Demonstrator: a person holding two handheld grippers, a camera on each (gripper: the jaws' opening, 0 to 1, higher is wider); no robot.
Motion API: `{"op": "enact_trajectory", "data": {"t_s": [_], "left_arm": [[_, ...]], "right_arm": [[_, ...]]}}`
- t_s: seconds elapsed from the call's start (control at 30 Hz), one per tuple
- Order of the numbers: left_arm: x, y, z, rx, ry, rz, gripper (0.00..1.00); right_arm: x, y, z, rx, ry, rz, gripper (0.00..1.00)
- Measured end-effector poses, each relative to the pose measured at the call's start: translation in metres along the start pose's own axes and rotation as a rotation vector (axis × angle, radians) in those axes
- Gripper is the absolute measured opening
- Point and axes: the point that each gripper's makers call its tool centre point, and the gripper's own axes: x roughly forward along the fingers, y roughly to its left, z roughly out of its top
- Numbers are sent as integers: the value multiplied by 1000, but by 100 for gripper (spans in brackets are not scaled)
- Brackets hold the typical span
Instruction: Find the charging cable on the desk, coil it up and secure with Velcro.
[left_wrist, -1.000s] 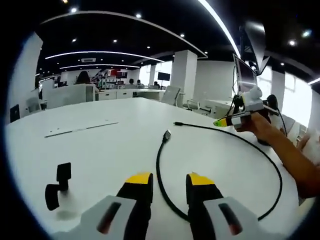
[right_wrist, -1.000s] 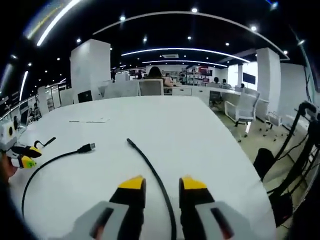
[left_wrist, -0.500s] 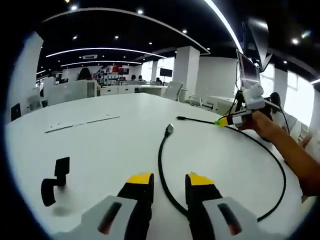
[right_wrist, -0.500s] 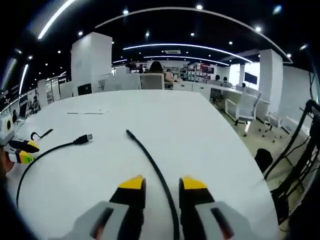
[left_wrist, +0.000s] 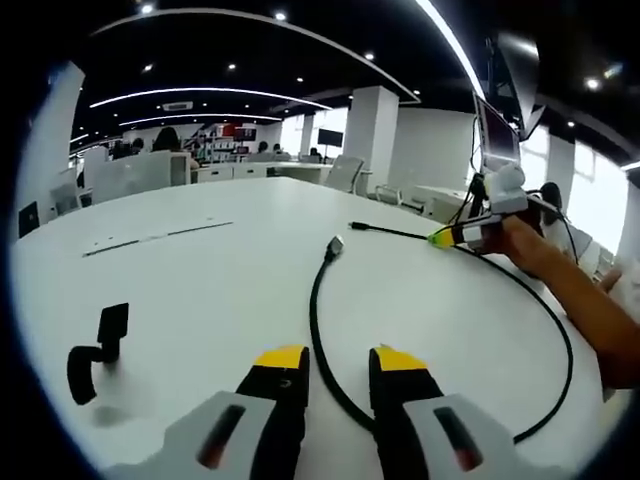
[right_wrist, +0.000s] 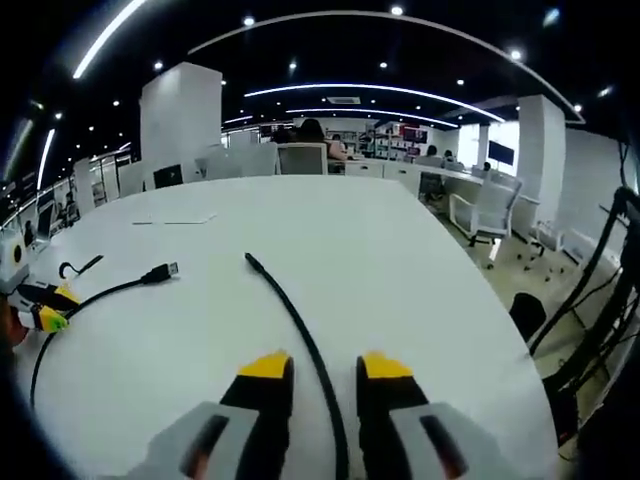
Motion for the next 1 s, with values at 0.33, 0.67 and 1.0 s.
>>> {"op": "enact_trajectory", "data": {"t_s": [0.33, 0.67, 1.0], "left_arm": [[3, 0, 1, 55, -34, 34, 17], [0, -6, 0, 79, -54, 42, 13], [-1, -7, 0, 109, -69, 28, 5]], "right_arm": [[-1, 2, -1, 21, -27, 4, 20], [-7, 6, -3, 31, -57, 19, 9], [-7, 8, -3, 2, -71, 22, 5]]}}
